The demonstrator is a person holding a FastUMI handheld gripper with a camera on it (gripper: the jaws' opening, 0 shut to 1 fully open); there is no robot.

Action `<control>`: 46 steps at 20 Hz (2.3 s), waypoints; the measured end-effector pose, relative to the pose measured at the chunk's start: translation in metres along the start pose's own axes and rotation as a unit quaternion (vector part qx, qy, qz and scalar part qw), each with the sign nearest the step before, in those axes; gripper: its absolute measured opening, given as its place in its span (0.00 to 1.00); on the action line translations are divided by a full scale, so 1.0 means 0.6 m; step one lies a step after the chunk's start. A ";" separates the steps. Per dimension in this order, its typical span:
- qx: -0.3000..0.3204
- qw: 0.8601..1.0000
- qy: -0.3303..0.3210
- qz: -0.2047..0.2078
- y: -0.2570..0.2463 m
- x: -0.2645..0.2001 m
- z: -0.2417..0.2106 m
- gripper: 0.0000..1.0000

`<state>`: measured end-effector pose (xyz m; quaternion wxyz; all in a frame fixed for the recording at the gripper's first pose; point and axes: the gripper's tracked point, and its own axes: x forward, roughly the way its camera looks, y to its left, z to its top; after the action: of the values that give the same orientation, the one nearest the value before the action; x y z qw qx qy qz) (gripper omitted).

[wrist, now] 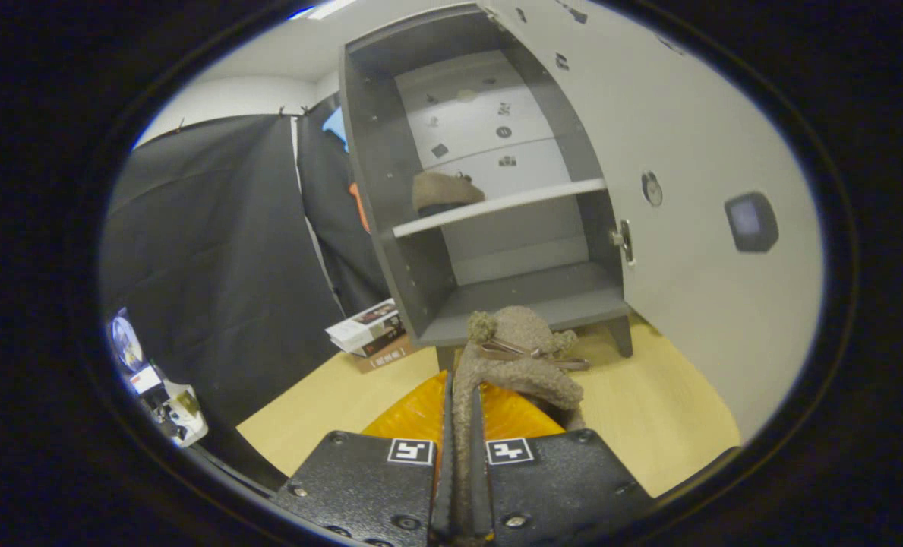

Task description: Open the shoe cabinet door, grab the shoes and put them into the shoe cabinet, then close the shoe cabinet door.

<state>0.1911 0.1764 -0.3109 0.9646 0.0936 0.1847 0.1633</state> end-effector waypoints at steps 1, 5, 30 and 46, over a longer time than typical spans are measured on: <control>-0.006 1.000 -0.012 0.005 0.013 -0.013 0.027 0.12; -0.037 0.998 -0.050 0.006 0.052 -0.057 0.132 0.13; -0.107 0.981 -0.081 -0.142 -0.034 0.187 0.610 0.12; -0.157 0.968 0.003 -0.193 -0.206 0.484 0.523 0.13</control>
<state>0.6023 0.1253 -0.1483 0.9798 -0.0974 0.1746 0.0012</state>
